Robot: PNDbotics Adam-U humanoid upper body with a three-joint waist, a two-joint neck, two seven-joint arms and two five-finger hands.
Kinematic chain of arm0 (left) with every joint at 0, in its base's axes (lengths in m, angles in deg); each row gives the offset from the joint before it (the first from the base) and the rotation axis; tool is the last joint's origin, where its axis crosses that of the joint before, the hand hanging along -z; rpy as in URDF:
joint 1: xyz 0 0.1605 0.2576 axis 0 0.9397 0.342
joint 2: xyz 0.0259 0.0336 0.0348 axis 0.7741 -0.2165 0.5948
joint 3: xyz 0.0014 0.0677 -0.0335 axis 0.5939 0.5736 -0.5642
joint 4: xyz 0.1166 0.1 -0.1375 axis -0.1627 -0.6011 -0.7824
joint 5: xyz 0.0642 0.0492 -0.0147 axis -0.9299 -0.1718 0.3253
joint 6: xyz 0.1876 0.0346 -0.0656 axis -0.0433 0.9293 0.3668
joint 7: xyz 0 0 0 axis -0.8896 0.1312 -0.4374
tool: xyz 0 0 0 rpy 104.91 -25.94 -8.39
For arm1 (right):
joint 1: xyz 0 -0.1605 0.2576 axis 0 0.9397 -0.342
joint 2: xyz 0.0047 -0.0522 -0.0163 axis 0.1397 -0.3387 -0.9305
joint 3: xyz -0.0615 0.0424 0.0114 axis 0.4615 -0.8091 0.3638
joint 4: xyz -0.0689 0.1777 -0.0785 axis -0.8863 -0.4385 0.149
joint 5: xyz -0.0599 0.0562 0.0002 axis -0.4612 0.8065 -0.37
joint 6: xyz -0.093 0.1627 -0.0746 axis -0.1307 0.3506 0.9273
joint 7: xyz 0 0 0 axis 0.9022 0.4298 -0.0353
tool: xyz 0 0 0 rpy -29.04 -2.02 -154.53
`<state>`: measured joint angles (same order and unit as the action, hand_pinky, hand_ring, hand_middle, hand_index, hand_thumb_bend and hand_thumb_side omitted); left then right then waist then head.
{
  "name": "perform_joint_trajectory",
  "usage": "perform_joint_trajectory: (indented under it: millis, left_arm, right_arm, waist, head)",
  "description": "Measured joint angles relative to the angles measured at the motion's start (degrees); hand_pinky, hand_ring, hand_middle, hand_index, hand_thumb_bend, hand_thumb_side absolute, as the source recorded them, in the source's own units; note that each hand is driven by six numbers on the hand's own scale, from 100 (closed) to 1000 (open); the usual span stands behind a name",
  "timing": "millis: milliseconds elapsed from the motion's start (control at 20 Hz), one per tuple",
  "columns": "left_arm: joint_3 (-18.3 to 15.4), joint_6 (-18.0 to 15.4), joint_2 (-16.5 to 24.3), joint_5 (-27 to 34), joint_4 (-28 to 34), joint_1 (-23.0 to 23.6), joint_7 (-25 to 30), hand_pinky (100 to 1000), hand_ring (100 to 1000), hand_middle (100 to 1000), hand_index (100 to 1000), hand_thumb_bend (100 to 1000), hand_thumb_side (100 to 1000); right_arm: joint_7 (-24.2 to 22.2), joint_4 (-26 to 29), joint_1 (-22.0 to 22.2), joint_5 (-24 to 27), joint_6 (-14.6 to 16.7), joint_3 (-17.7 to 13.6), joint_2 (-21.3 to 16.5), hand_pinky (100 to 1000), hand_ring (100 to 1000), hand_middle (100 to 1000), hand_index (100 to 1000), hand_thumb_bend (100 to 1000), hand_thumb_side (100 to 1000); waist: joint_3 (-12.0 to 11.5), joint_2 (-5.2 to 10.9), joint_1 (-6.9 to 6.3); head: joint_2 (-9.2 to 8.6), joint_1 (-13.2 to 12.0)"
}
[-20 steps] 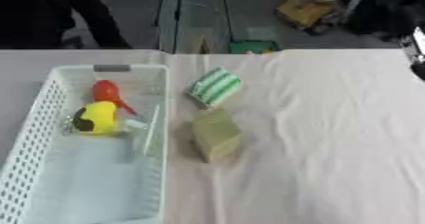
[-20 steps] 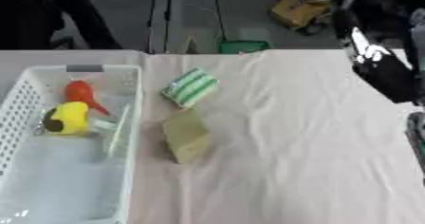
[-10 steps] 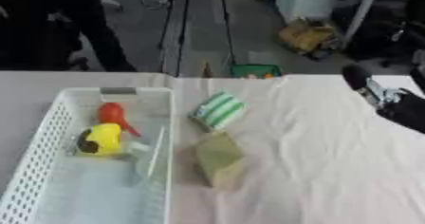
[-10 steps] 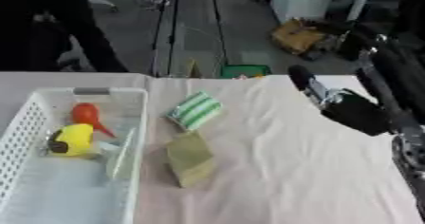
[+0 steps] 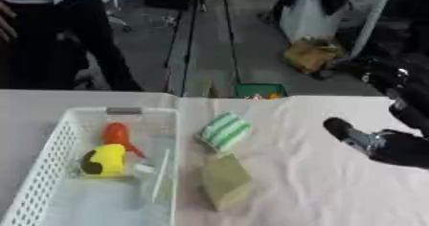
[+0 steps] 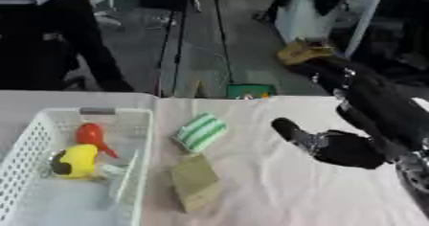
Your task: Pick up objects on the table and place them in the box.
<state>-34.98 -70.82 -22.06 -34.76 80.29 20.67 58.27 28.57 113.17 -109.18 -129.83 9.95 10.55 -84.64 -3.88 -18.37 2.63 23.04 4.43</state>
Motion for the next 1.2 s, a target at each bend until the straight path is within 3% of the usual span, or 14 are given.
perform_joint_trajectory:
  millis: [400, 950, 1000, 1200]
  left_arm:
    - [0.27, -0.04, 0.0, 0.18, 0.0, -0.06, 0.2, 943, 940, 1000, 970, 110, 1000]
    - [0.61, 0.03, 0.0, 0.36, 0.0, -0.19, 0.58, 943, 941, 1000, 968, 109, 1000]
    - [0.62, 0.04, 0.0, 0.4, 0.0, -0.2, 0.61, 943, 940, 1000, 968, 109, 1000]
    - [0.66, 0.08, 0.01, 0.61, 0.0, -0.32, 0.79, 943, 940, 1000, 967, 108, 1000]
  right_arm:
    - [-4.71, 0.0, -1.51, -0.38, 4.68, 1.89, -3.41, 944, 971, 916, 1000, 554, 1000]
    - [-9.71, -2.5, -4.67, -2.24, 9.5, 6.19, -6.78, 955, 991, 945, 1000, 595, 1000]
    - [-9.92, -2.65, -4.75, -2.22, 9.76, 6.34, -6.79, 963, 999, 958, 1000, 660, 987]
    - [-12.64, -3.64, -5.85, -1.01, 13.24, 7.85, -7.72, 991, 1000, 982, 1000, 700, 865]
  waist:
    - [-0.52, -0.07, -0.02]
    - [-1.46, -0.3, 0.23]
    - [-1.48, -0.31, 0.28]
    - [-1.87, -0.34, 0.4]
  head:
    - [1.53, 0.17]
    - [2.02, 1.16]
    - [1.96, 1.18]
    - [1.28, 1.35]
